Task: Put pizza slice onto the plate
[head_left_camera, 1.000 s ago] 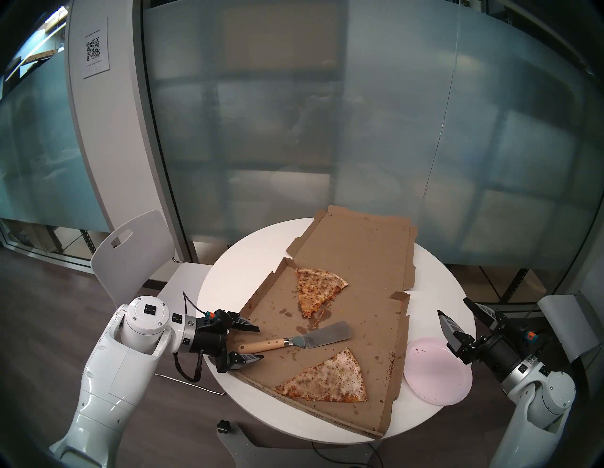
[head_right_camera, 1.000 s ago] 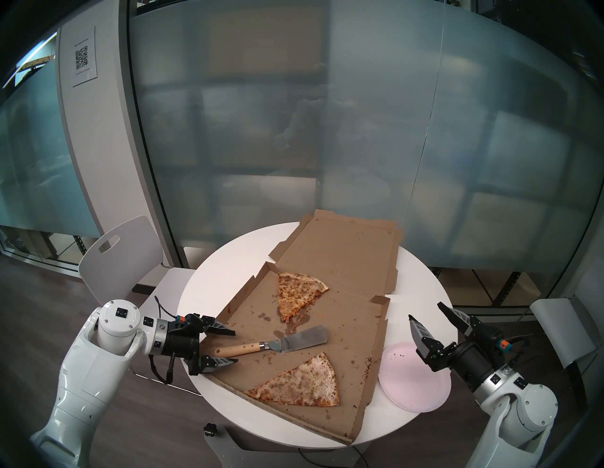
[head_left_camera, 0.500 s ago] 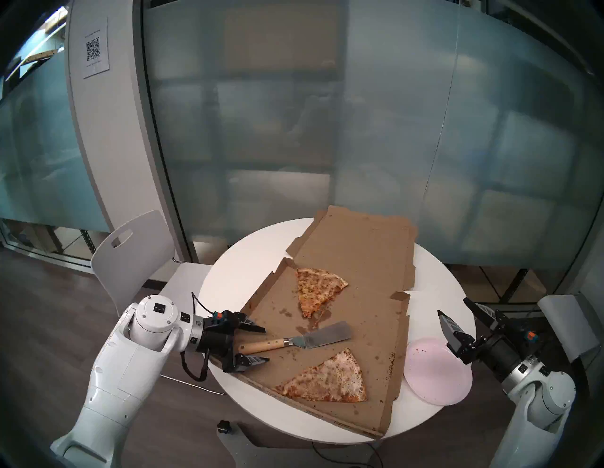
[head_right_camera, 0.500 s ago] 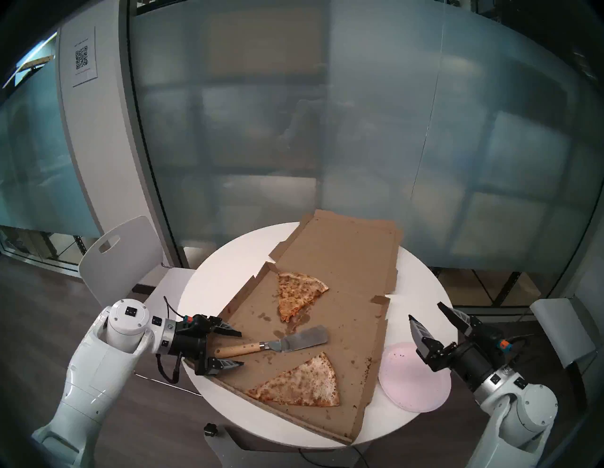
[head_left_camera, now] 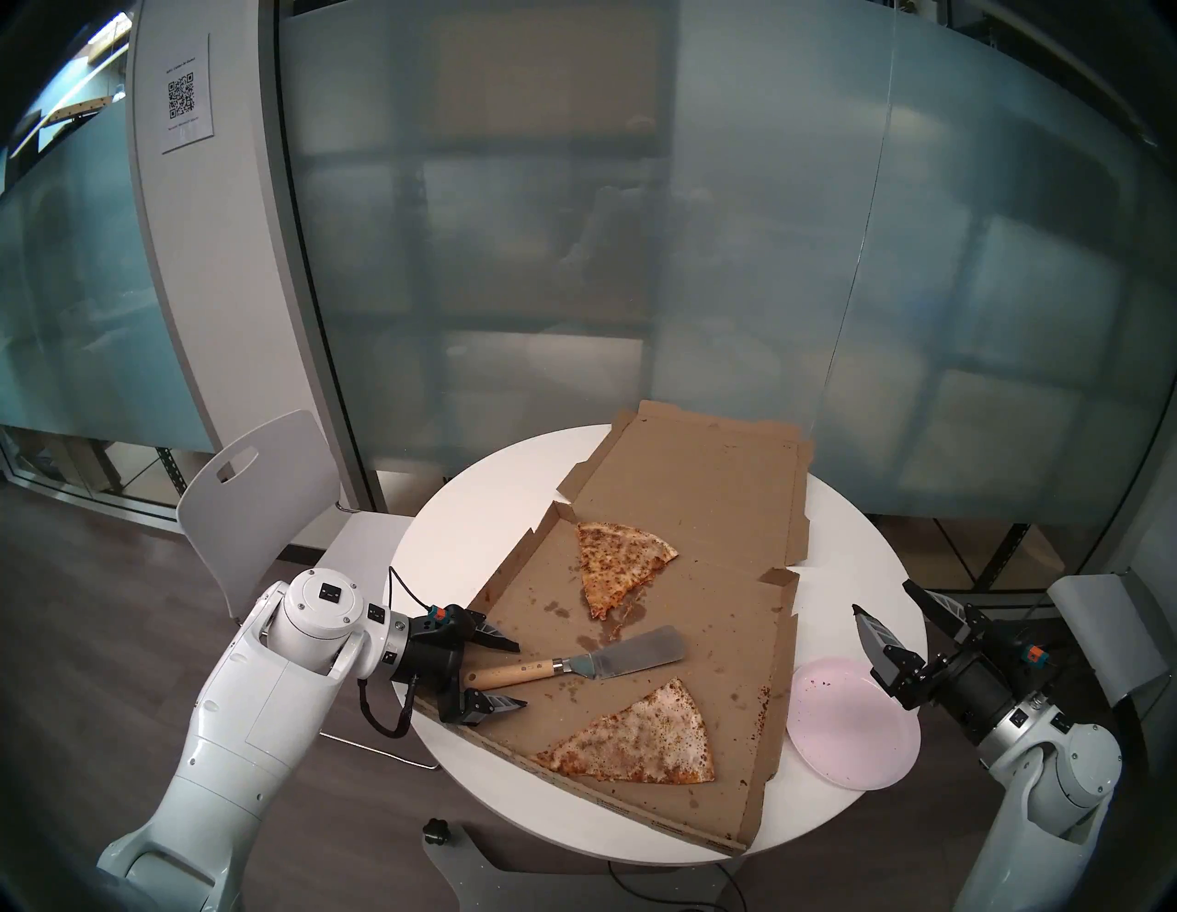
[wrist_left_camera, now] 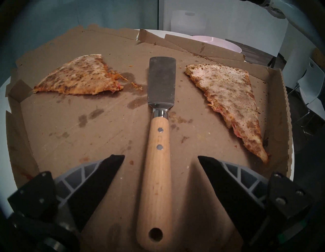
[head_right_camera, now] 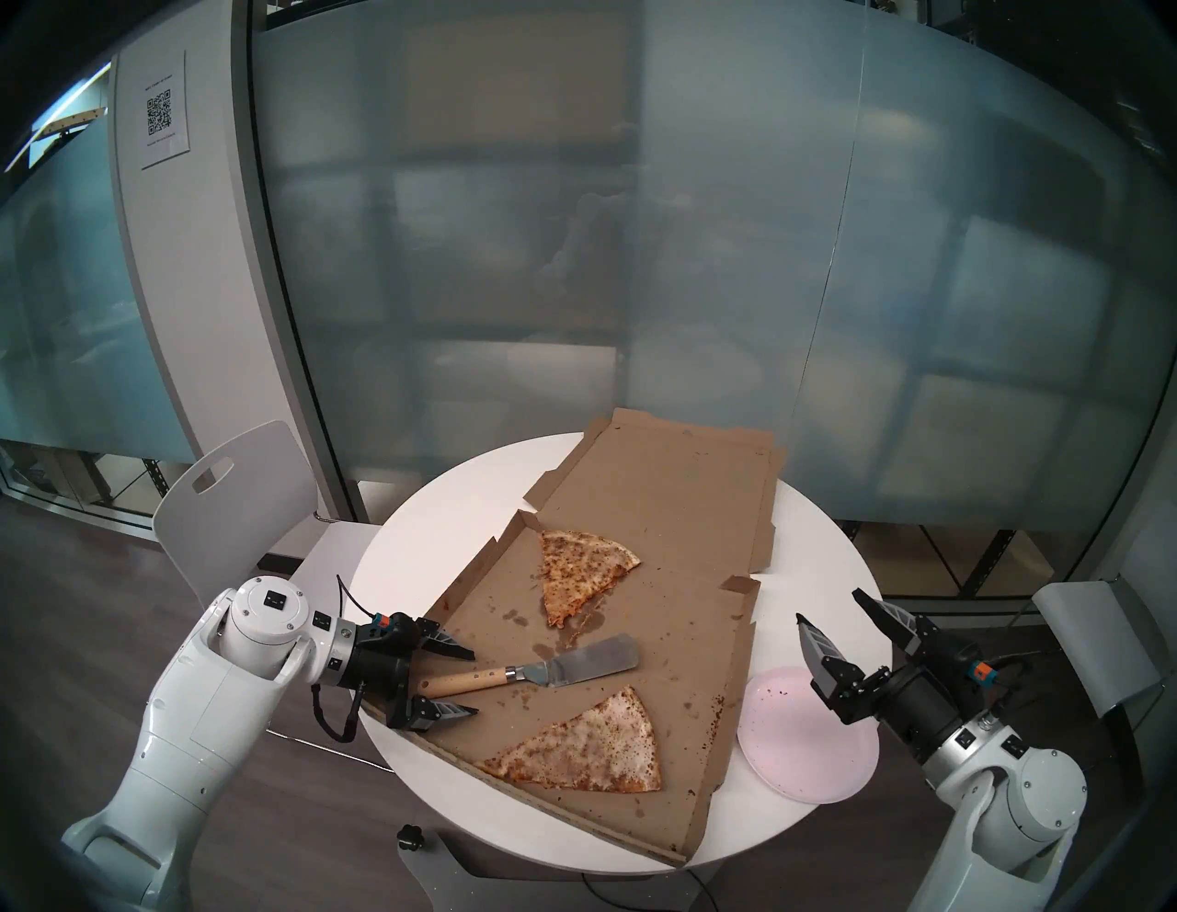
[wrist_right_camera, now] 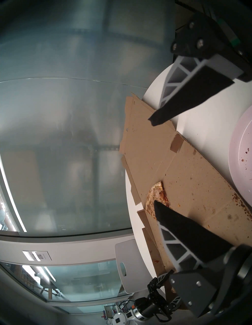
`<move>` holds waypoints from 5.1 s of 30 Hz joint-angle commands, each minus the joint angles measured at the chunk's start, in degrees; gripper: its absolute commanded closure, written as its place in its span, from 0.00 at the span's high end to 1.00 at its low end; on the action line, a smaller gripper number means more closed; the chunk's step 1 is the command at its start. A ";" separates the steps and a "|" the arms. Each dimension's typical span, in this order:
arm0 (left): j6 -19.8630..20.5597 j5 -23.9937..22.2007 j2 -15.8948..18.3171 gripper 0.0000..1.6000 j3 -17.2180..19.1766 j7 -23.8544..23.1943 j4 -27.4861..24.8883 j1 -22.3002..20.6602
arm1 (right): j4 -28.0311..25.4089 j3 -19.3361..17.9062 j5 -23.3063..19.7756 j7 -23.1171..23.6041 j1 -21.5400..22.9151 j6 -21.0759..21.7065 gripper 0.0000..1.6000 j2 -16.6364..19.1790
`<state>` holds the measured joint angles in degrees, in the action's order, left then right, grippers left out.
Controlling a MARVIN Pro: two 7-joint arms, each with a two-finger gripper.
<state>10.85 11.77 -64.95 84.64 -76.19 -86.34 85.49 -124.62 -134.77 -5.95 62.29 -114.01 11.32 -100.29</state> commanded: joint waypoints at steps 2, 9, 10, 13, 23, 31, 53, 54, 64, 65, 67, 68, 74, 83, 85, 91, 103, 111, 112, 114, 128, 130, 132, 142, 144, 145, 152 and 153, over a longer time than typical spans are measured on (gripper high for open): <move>0.22 0.05 -0.44 1.00 -0.04 -0.03 -0.46 -2.47 | -0.91 -0.07 -0.38 0.08 0.14 -0.02 1.00 -0.10; 0.91 0.63 -0.40 1.00 -0.50 -0.64 -0.23 -2.41 | -0.93 -0.07 -0.38 0.08 0.13 -0.01 1.00 -0.11; 0.84 0.67 -0.39 1.00 -0.52 -0.63 -0.16 -2.33 | -0.93 -0.07 -0.39 0.08 0.13 0.00 1.00 -0.11; 0.97 0.96 -0.32 1.00 -0.66 -0.68 0.01 -2.24 | -0.93 -0.07 -0.39 0.09 0.13 0.00 1.00 -0.11; 0.89 2.29 -0.44 1.00 -1.25 -0.29 0.81 -2.35 | -0.93 -0.07 -0.39 0.09 0.13 0.00 1.00 -0.11; 1.17 2.99 -0.60 1.00 -1.63 -0.14 1.20 -2.67 | -0.93 -0.07 -0.39 0.09 0.13 0.00 1.00 -0.11; 1.97 4.16 -0.12 0.53 -3.58 -2.02 2.67 -3.53 | -0.93 -0.07 -0.38 0.09 0.13 0.00 1.00 -0.11; 1.98 4.26 -0.11 0.50 -3.61 -1.98 2.70 -3.50 | -0.93 -0.07 -0.38 0.09 0.13 0.00 1.00 -0.11; 2.38 4.74 0.56 0.00 -3.66 -2.55 1.83 -3.67 | -0.93 -0.08 -0.38 0.09 0.13 0.00 1.00 -0.12; 2.20 4.74 0.63 0.00 -3.72 -2.64 1.90 -3.73 | -0.93 -0.08 -0.38 0.09 0.13 0.00 1.00 -0.12; 2.00 4.80 0.76 0.00 -3.80 -2.75 1.98 -3.82 | -0.93 -0.08 -0.38 0.09 0.13 0.00 1.00 -0.12; 1.70 4.77 0.87 0.00 -3.89 -2.97 2.09 -3.93 | -0.93 -0.08 -0.38 0.09 0.13 0.00 1.00 -0.12; 1.75 4.71 1.74 0.00 -3.91 -4.08 1.02 -4.08 | -0.93 -0.07 -0.38 0.09 0.14 0.00 1.00 -0.11; 1.89 3.14 1.96 0.00 -1.79 -5.04 -0.33 -4.11 | -0.92 -0.07 -0.38 0.09 0.14 -0.01 1.00 -0.11; 1.86 2.22 1.58 0.00 -0.95 -5.16 -0.47 -3.90 | -0.92 -0.07 -0.38 0.09 0.14 -0.01 1.00 -0.11; 1.65 2.21 1.82 0.00 -0.93 -6.11 -2.11 -4.12 | -0.92 -0.07 -0.38 0.09 0.14 -0.01 1.00 -0.11; 1.19 4.36 4.81 0.00 -2.05 -8.81 -2.22 -6.33 | -0.91 -0.07 -0.37 0.09 0.14 -0.01 1.00 -0.11; 0.87 6.67 5.94 0.00 -3.40 -8.81 -0.95 -8.53 | -0.91 -0.07 -0.37 0.09 0.14 -0.01 1.00 -0.11; 0.68 6.91 6.12 0.00 -3.62 -8.81 -1.08 -8.67 | -0.91 -0.07 -0.37 0.09 0.14 -0.01 1.00 -0.11; 0.66 7.05 6.33 0.00 -3.83 -8.81 -1.34 -8.85 | -0.91 -0.07 -0.37 0.09 0.14 -0.01 1.00 -0.11; 1.51 7.16 9.99 0.00 -9.53 -8.81 -2.61 -11.55 | -0.91 -0.07 -0.37 0.09 0.15 -0.01 1.00 -0.11; 1.74 6.52 10.73 0.00 -10.34 -8.81 -2.85 -11.88 | -0.91 -0.07 -0.37 0.10 0.15 -0.02 1.00 -0.11; 2.09 5.85 11.76 0.00 -11.70 -8.81 -3.07 -12.42 | -0.91 -0.07 -0.37 0.10 0.15 -0.02 1.00 -0.10; 2.73 4.42 14.54 0.00 -15.85 -8.81 -4.41 -13.21 | -0.92 -0.08 -0.37 0.10 0.14 -0.01 1.00 -0.11; 2.65 4.32 14.74 0.00 -16.16 -8.81 -4.26 -13.46 | -0.92 -0.08 -0.37 0.10 0.14 -0.01 1.00 -0.11; 2.48 4.33 15.26 0.00 -16.79 -8.81 -4.36 -14.07 | -0.92 -0.08 -0.37 0.10 0.15 -0.01 1.00 -0.11; 2.31 3.34 16.44 0.00 -18.40 -8.81 -5.10 -15.76 | -0.91 -0.08 -0.36 0.10 0.15 -0.02 1.00 -0.11; 2.28 3.35 16.55 0.00 -18.74 -8.81 -5.21 -16.14 | -0.91 -0.08 -0.36 0.10 0.15 -0.02 1.00 -0.11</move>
<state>13.61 16.02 -50.06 66.50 -85.04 -90.22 72.05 -124.62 -134.77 -5.93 62.31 -114.01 11.32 -100.31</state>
